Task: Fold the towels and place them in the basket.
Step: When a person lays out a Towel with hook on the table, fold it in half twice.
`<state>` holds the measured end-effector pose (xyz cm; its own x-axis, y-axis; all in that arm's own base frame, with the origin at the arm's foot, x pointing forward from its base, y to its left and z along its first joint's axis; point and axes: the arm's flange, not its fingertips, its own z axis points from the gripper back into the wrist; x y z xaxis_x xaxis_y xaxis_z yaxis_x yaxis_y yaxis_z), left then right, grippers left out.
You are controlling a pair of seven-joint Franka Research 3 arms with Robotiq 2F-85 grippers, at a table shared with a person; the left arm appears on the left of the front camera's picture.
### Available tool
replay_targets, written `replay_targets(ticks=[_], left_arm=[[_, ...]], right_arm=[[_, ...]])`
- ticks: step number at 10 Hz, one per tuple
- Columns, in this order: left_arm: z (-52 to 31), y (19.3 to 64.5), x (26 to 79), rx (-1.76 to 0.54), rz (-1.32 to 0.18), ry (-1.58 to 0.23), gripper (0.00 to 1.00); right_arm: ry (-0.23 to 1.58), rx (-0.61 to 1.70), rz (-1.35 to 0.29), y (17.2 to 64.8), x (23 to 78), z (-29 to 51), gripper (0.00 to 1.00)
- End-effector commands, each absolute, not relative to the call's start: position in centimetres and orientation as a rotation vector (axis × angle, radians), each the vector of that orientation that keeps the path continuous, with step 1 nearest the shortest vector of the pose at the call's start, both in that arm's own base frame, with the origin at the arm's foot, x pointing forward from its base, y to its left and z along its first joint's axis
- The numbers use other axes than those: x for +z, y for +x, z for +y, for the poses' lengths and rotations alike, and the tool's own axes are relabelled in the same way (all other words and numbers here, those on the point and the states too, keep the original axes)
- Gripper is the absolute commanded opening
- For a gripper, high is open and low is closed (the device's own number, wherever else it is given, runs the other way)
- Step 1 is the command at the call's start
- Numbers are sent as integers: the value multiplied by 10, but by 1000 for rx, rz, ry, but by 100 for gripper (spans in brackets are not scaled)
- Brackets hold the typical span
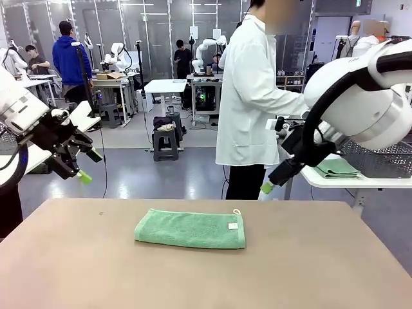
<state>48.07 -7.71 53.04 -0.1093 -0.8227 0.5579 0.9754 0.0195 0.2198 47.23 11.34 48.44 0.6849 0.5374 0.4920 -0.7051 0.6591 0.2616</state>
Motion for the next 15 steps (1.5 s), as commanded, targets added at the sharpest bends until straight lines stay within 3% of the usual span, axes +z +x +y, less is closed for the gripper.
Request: replay_targets(ticks=[1,3,6,9,13,15], left_arm=[[-77,489,532,-1596,-670,-322,100],[-78,493,530,-1607,-661,-313,100],[-78,495,531,-1600,-654,-305,100],[-75,499,529,-1590,-667,-329,100],[-73,504,527,-1572,-696,-401,100],[-71,506,525,-1552,-704,-420,100]], right_arm=[[524,117,-466,462,493,126,100],[553,-52,-573,461,485,119,100],[599,-179,-521,470,470,115,100],[663,-103,-499,475,468,114,100],[604,-170,-501,471,472,108,100],[555,-98,-472,474,469,116,100]])
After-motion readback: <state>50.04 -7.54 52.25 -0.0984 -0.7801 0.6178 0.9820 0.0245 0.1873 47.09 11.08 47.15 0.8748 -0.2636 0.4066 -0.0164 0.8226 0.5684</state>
